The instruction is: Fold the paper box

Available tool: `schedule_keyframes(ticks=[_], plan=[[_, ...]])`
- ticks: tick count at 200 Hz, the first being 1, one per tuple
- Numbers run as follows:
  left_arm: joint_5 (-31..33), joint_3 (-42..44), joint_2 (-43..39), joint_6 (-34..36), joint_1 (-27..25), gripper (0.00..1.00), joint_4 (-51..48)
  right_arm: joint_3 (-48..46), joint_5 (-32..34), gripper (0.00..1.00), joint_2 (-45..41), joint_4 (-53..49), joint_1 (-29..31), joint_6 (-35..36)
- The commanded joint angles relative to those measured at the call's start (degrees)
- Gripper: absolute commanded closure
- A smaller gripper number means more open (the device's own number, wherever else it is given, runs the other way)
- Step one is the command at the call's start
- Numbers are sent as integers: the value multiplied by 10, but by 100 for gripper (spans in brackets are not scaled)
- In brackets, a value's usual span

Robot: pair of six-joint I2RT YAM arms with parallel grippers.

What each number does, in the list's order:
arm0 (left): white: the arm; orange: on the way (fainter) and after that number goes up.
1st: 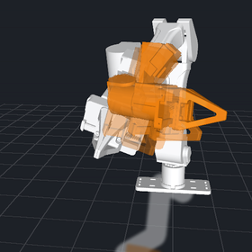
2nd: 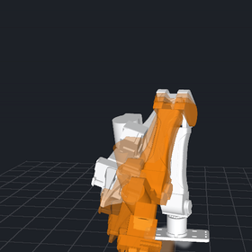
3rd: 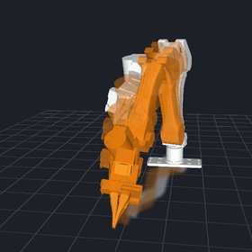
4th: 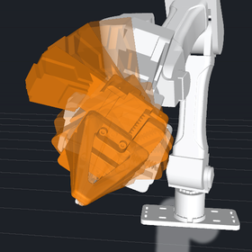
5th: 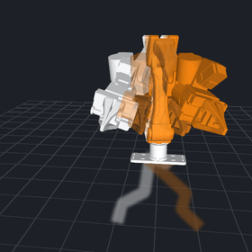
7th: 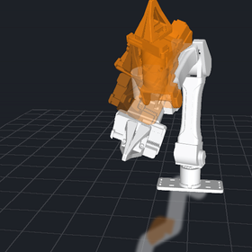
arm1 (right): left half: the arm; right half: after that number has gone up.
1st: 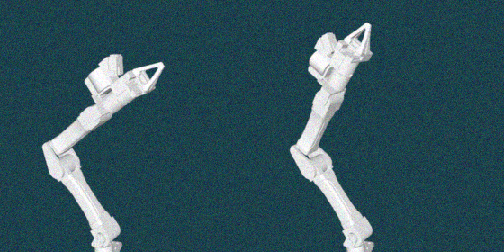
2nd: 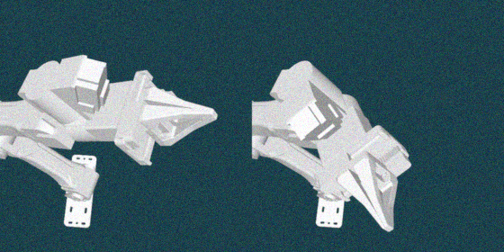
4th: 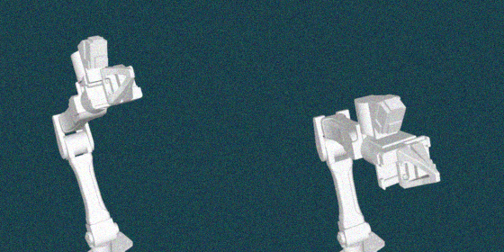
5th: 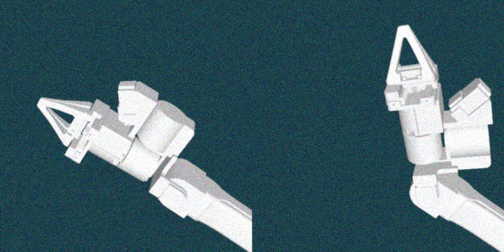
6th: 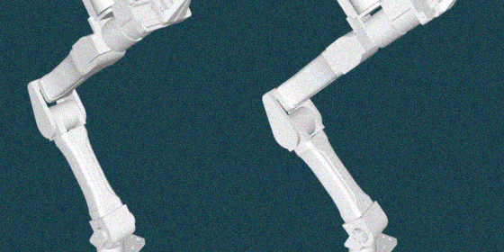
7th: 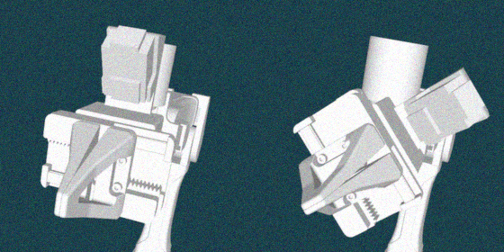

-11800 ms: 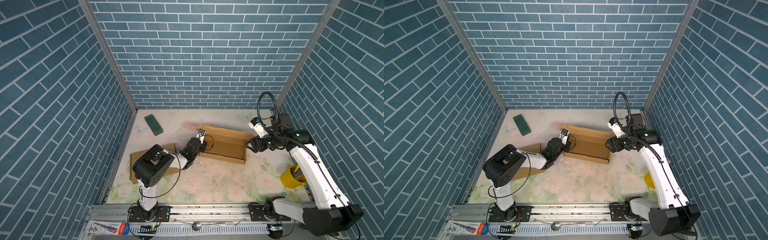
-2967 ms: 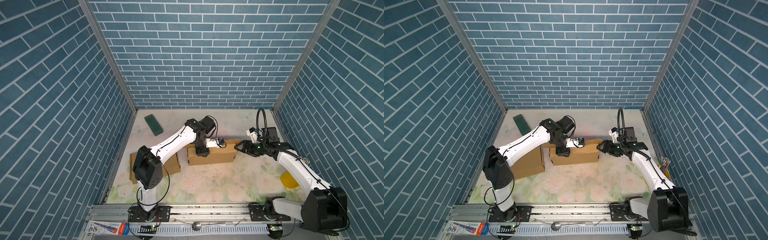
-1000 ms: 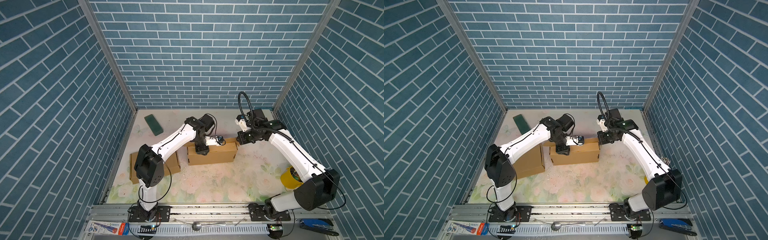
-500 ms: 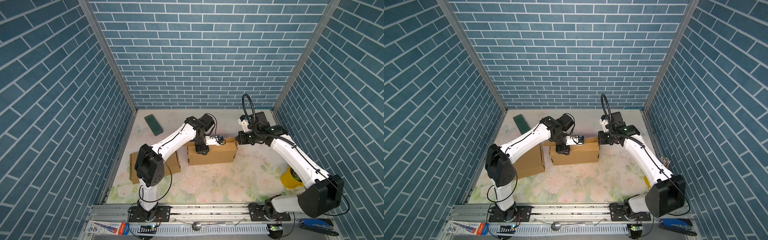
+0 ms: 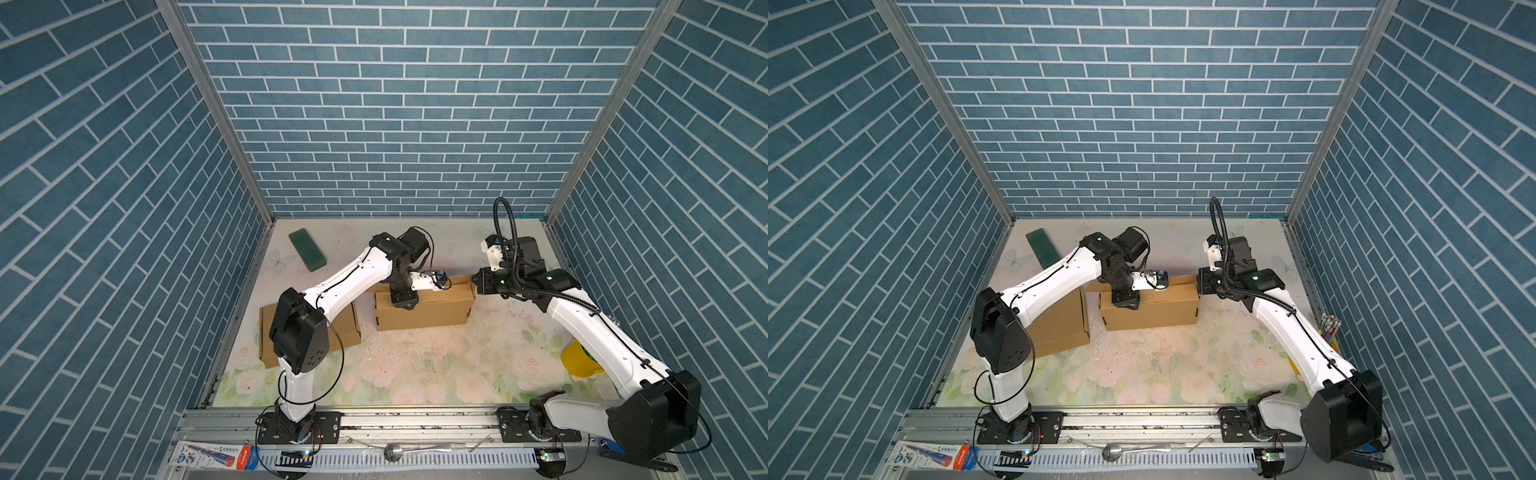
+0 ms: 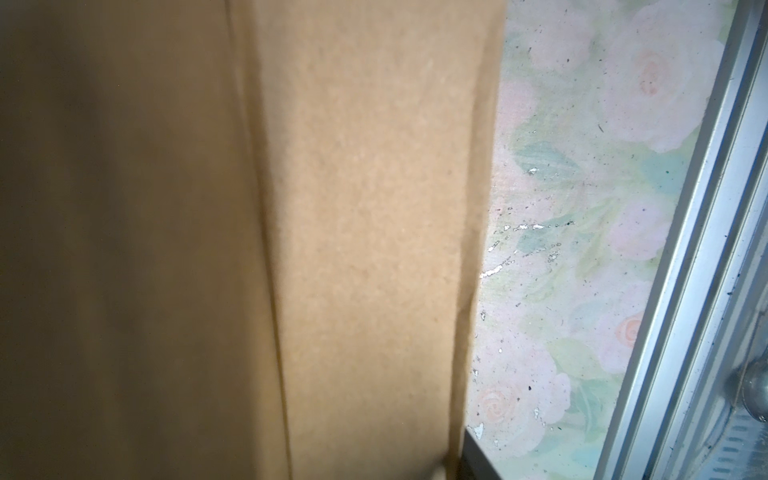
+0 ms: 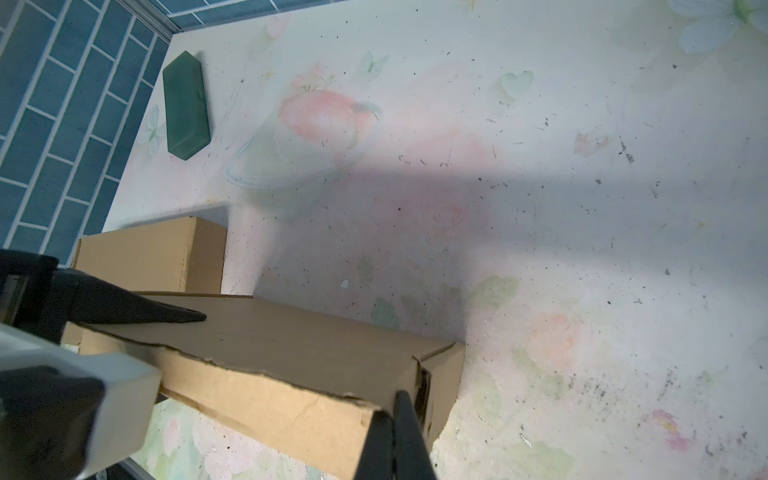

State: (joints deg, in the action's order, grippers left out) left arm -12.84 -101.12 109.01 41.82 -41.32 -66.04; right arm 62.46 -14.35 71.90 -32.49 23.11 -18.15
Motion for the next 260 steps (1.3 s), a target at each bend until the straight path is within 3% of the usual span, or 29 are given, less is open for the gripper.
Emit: schedule_keyframes(ticks=[1, 83, 164, 229, 260], plan=[[14, 9, 36, 1, -1, 54, 9, -48, 12, 100, 19, -64, 5, -14], [25, 2, 26, -8, -1, 50, 9, -72, 28, 100, -2, -70, 5, 2], [32, 3, 12, -10, -1, 43, 7, -115, 46, 100, -21, -17, 6, -37], [42, 2, -40, -18, -1, 27, 28, -98, 48, 100, -10, -21, 7, -42], [22, 7, -78, -27, -1, 25, 39, -93, 50, 100, -10, -24, 8, -43]])
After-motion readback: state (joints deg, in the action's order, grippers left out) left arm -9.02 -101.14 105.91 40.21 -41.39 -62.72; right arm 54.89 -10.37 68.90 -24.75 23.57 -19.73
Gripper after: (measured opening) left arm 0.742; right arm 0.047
